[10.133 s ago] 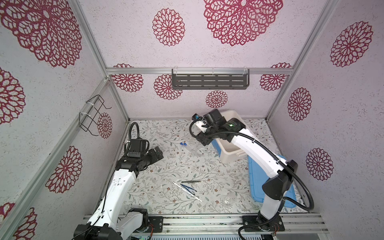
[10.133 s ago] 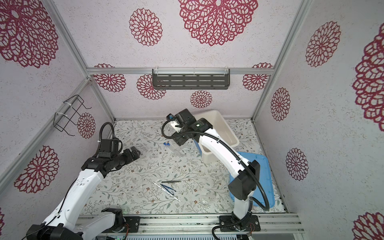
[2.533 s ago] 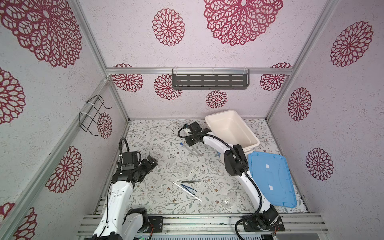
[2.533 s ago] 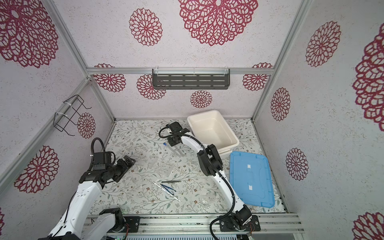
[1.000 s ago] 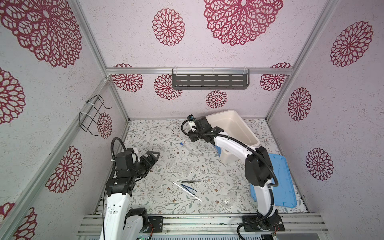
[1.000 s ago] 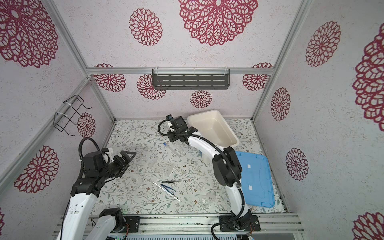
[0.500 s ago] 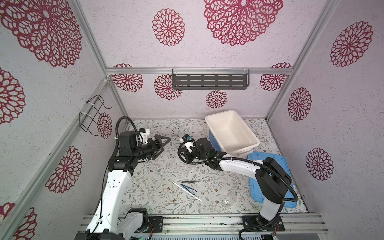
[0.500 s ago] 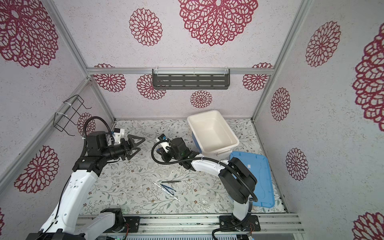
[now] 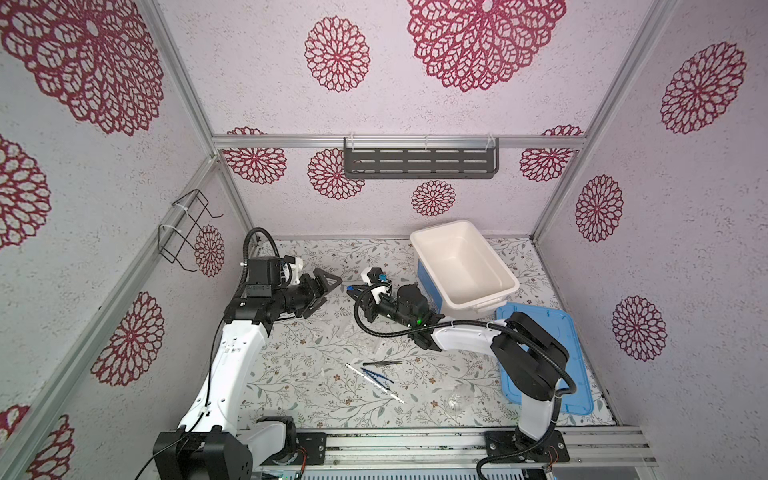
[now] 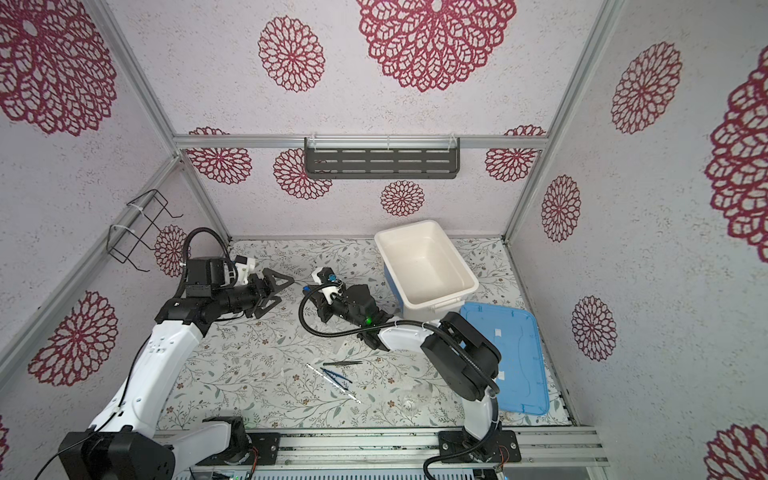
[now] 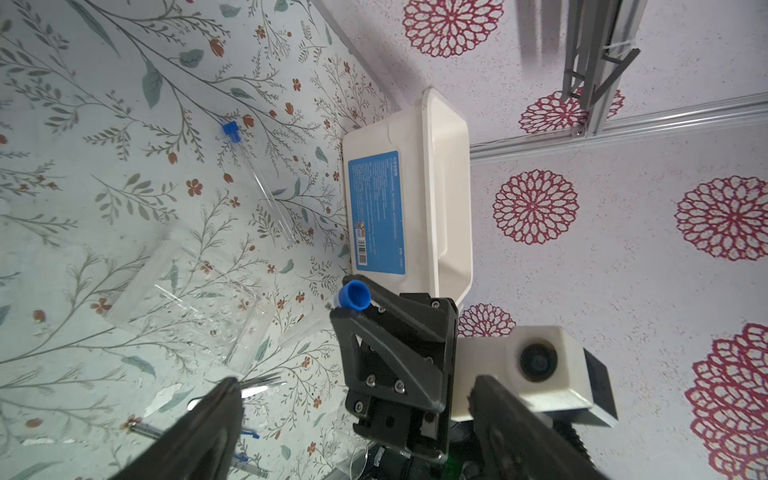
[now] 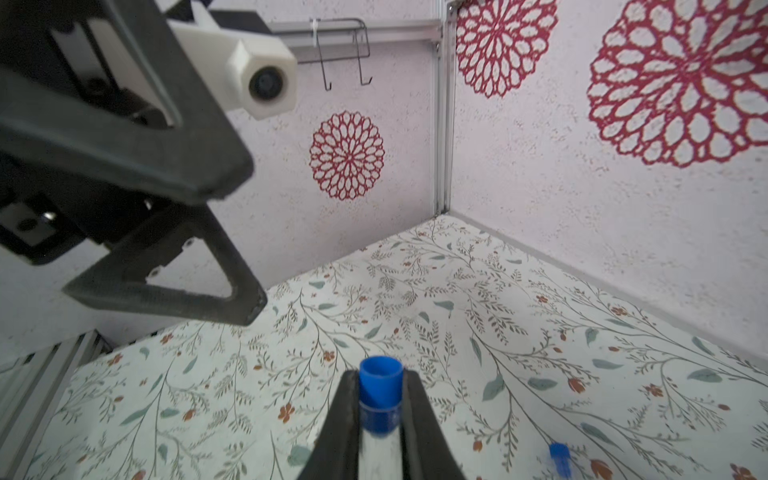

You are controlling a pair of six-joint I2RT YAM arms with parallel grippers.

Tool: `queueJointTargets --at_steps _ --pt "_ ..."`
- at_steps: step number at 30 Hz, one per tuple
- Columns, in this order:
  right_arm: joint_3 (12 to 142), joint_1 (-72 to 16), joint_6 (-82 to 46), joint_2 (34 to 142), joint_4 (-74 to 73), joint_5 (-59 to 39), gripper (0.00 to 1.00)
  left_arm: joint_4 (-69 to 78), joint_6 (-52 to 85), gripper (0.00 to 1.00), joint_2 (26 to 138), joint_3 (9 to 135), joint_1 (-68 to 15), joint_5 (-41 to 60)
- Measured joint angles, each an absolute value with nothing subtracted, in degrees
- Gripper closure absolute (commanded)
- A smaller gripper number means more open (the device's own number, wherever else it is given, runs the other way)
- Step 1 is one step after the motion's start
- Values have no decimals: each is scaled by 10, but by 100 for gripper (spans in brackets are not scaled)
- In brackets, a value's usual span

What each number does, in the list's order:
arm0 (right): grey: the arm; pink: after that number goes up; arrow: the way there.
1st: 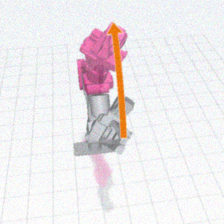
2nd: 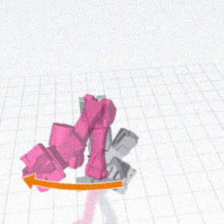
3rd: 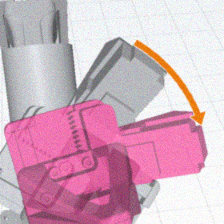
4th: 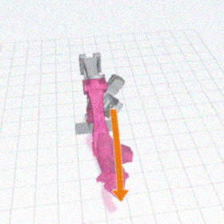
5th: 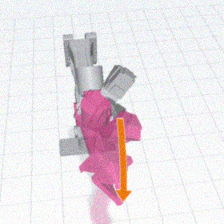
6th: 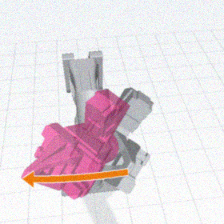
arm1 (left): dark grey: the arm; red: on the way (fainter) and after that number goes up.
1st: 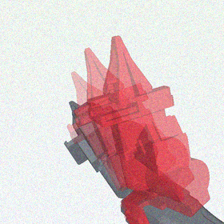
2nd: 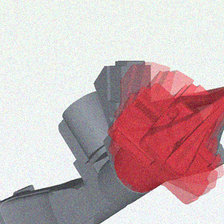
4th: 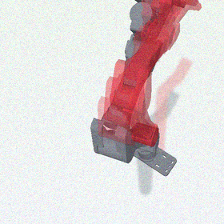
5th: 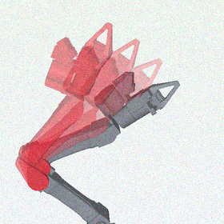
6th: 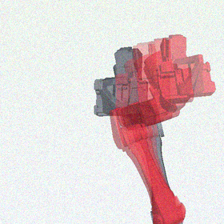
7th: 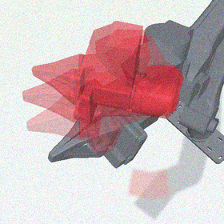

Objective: Organize the chemistry lab equipment

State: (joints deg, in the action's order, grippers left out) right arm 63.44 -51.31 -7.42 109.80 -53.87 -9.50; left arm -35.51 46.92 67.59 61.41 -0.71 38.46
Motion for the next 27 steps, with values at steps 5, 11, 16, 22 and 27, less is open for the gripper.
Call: queueJointTargets --at_steps 5,11,16,22,27 --pt "672 -513 -98 1168 -602 -88 92 -348 474 7 667 601 -3 347" --pt "731 -515 -123 1234 -667 -85 93 -335 498 7 649 557 26 328" --pt "744 -516 -132 1259 -703 -70 93 -347 504 7 621 551 57 311" --pt "753 -516 -142 1289 -726 -59 93 -351 508 7 578 546 91 298" --pt "766 -518 -151 1308 -726 -53 93 -366 507 7 571 542 106 293"
